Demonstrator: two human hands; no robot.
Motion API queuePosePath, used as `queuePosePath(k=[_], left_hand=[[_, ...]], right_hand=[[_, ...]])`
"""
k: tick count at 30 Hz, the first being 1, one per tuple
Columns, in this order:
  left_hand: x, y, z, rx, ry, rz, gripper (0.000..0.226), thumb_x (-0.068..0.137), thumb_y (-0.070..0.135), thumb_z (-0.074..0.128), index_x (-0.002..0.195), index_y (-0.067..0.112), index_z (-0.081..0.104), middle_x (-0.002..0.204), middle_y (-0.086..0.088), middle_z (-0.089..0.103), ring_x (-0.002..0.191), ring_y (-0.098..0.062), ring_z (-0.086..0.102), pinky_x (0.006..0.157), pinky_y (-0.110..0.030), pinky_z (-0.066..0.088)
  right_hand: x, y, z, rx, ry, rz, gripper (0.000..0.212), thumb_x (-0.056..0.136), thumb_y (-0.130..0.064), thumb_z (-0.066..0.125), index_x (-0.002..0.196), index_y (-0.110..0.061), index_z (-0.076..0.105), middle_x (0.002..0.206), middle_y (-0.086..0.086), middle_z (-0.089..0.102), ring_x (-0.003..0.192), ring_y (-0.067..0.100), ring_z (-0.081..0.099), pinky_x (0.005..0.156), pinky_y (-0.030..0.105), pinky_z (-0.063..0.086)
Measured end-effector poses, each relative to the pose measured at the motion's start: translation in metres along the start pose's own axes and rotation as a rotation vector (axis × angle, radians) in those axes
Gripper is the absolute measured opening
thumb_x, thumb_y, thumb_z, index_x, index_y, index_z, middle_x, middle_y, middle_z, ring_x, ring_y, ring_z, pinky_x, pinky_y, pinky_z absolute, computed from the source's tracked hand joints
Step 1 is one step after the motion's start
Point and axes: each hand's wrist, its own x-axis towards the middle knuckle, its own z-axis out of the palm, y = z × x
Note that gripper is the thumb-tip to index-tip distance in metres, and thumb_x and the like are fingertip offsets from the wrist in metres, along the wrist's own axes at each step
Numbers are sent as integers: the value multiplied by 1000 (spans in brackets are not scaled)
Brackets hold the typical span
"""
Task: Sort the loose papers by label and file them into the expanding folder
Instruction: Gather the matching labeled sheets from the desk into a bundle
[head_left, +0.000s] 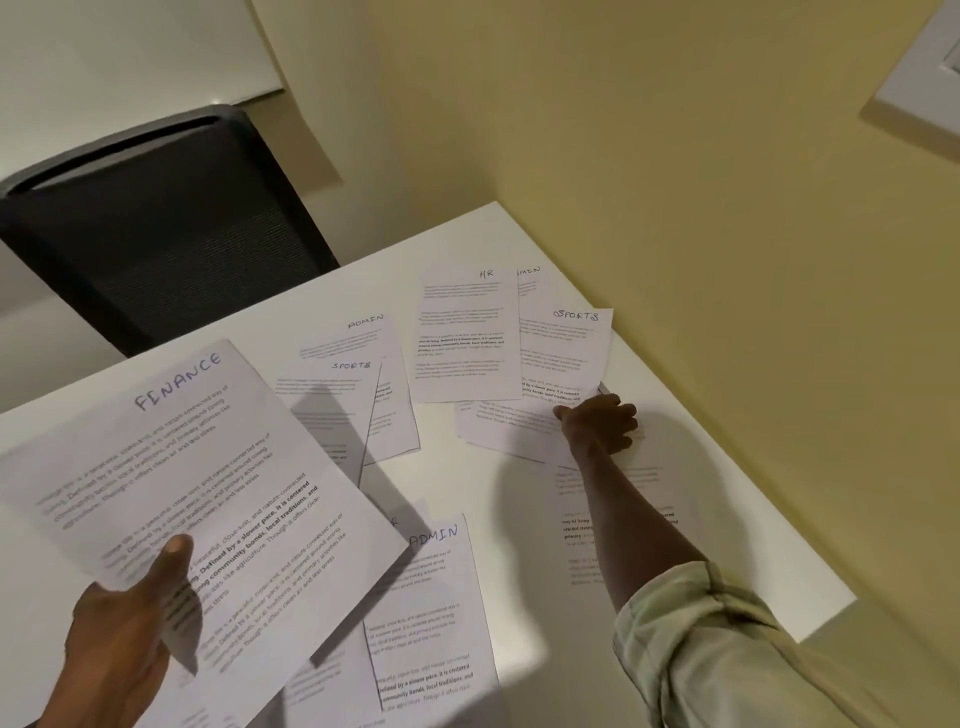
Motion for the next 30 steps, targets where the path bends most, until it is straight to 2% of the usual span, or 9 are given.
queuePosePath(k=[3, 7, 11, 15, 17, 20, 23, 27, 30], left_hand=[[-36, 36, 41, 11, 28, 109, 78, 69, 54, 86, 134, 20, 59, 126, -1, 69, 114, -31, 65, 98, -51, 46], [-88, 78, 101, -7, 0, 171, 29, 91, 18, 69, 120, 19, 64, 111, 1, 69, 103, -25, 63, 100, -48, 44], [-90, 83, 123, -47, -1, 169, 39, 93, 15, 66, 131, 15, 58, 121, -2, 66, 107, -27, 63, 100, -47, 45], [-92, 83, 132, -43, -40, 170, 31, 94, 14, 65, 125, 16, 60, 118, -3, 65, 96, -19, 63, 82, -36, 49], [-94, 82, 134, -27, -41, 164, 18, 95, 11, 62, 108, 23, 62, 107, 3, 65, 90, -14, 61, 79, -31, 47], [-94, 78, 132, -38, -48, 143, 18, 95, 9, 61, 98, 27, 59, 102, 10, 62, 99, -19, 61, 93, -39, 45], [-98, 76, 133, -35, -42, 139, 19, 96, 11, 61, 95, 29, 57, 103, 9, 62, 95, -15, 60, 98, -41, 41], [-104, 78, 138, -29, -52, 115, 19, 97, 9, 59, 93, 27, 57, 111, -3, 62, 93, -16, 60, 100, -43, 41], [-103, 80, 140, -24, -21, 108, 17, 97, 9, 59, 92, 26, 57, 100, 0, 62, 96, -22, 58, 89, -36, 49]], right_hand=[[1, -1, 4, -22, 21, -61, 69, 82, -43, 72, 129, -1, 44, 134, 19, 44, 120, 33, 46, 98, 42, 45], [-4, 4, 1, 153, 39, -214, 24, 89, -13, 60, 109, 1, 60, 108, 15, 68, 97, 28, 66, 75, 29, 50], [-42, 14, -2, 376, 55, -385, 19, 81, 1, 62, 100, -5, 61, 93, 8, 69, 84, 22, 65, 70, 21, 42], [-95, 37, 7, 428, -31, -604, 21, 82, 0, 64, 100, -11, 64, 89, -1, 65, 80, 12, 61, 73, 23, 53], [-119, 54, 10, 419, -77, -635, 21, 83, 0, 66, 101, -12, 64, 91, -5, 61, 81, 9, 59, 72, 12, 49], [-137, 81, 18, 407, -140, -598, 23, 84, -1, 67, 103, -13, 62, 95, -3, 61, 84, 7, 59, 72, 9, 47], [-133, 97, 24, 320, -148, -560, 27, 83, -6, 69, 107, -11, 59, 102, 3, 57, 89, 13, 55, 80, 25, 52], [-105, 88, 14, -5, 56, -591, 28, 83, -26, 71, 106, -12, 62, 107, 8, 55, 97, 19, 49, 78, 25, 40], [-63, 54, -2, 17, 200, -610, 29, 85, -28, 66, 105, -8, 60, 107, 11, 57, 96, 22, 51, 76, 30, 44]])
